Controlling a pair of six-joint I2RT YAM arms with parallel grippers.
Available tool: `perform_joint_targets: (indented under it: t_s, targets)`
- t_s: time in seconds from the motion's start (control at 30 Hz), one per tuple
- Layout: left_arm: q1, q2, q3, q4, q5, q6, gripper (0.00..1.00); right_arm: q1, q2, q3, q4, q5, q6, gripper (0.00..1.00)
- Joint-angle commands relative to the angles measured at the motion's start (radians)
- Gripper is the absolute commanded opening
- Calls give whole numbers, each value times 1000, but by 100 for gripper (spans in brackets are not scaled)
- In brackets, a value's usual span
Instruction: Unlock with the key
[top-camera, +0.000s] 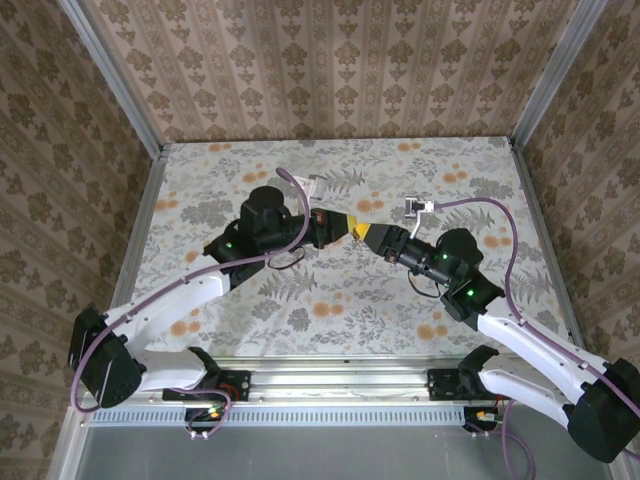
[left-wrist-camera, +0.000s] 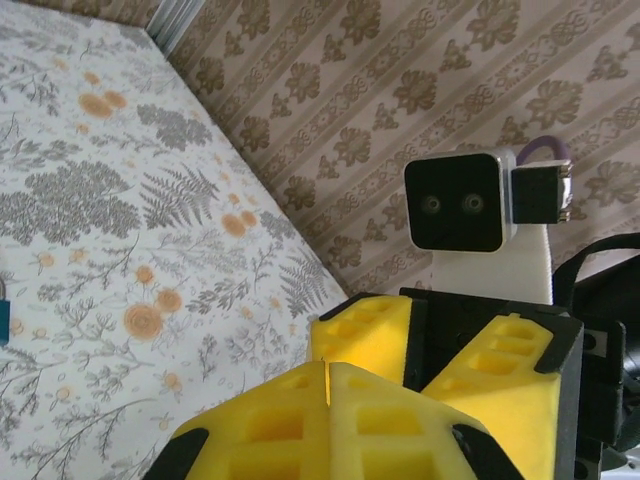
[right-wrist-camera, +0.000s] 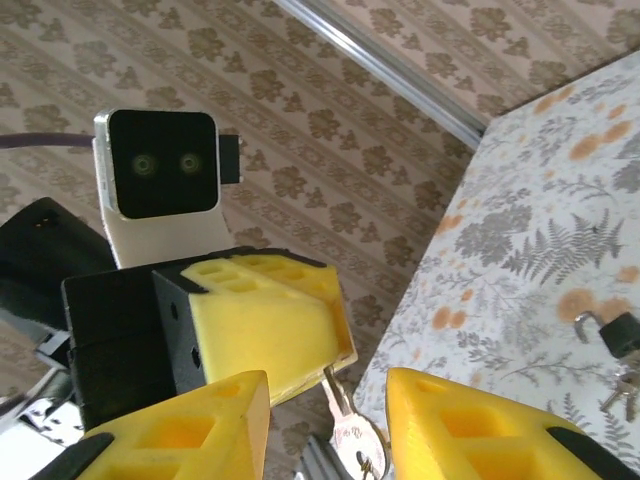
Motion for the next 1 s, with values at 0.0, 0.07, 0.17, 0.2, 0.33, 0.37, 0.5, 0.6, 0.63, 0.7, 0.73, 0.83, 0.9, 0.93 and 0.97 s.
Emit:
perform_joint_targets:
  t_s: [0.0, 0.07, 0.17, 0.2, 0.33, 0.37, 0.5, 0.6, 0.63, 0.7, 0.73, 0.83, 0.9, 0.93, 0.97]
  targets:
    - [1, -32, -23, 90, 7, -31, 0, -4, 4, -15, 82, -55, 42, 39]
    - [7, -39, -36, 121, 8, -48, 0, -4, 9, -22, 96, -60, 51, 41]
    - [14, -45, -46, 141, 10, -62, 0, -4, 10, -29, 118, -66, 58, 39]
    - [15, -47, -47, 142, 8, -65, 0, -4, 10, -27, 120, -71, 59, 37]
    - [18, -48, -52, 161, 12, -77, 0, -4, 21, -19, 109, -89, 55, 37]
    - [19, -48, -54, 166, 13, -79, 0, -4, 25, -17, 112, -94, 57, 35]
    - [23, -48, -61, 185, 13, -93, 0, -4, 36, -12, 120, -102, 57, 31]
    - [26, -48, -64, 193, 13, -98, 0, -4, 44, -8, 119, -109, 57, 30]
    - [26, -48, -64, 197, 15, -99, 0, -4, 45, -9, 122, -106, 57, 28]
    - [27, -48, -65, 198, 17, -102, 0, -4, 44, -11, 120, -101, 56, 26]
    - [28, -47, -66, 201, 18, -104, 0, -4, 46, -9, 120, -99, 54, 25]
    - [30, -45, -69, 214, 28, -112, 0, -4, 52, -9, 120, -98, 53, 20]
    - [33, -43, -73, 225, 30, -120, 0, -5, 53, -9, 120, -93, 51, 13]
    - [34, -43, -76, 234, 33, -126, 0, -5, 52, -8, 119, -92, 48, 10]
    - [36, -42, -80, 240, 36, -132, 0, -6, 50, -7, 114, -91, 45, 7]
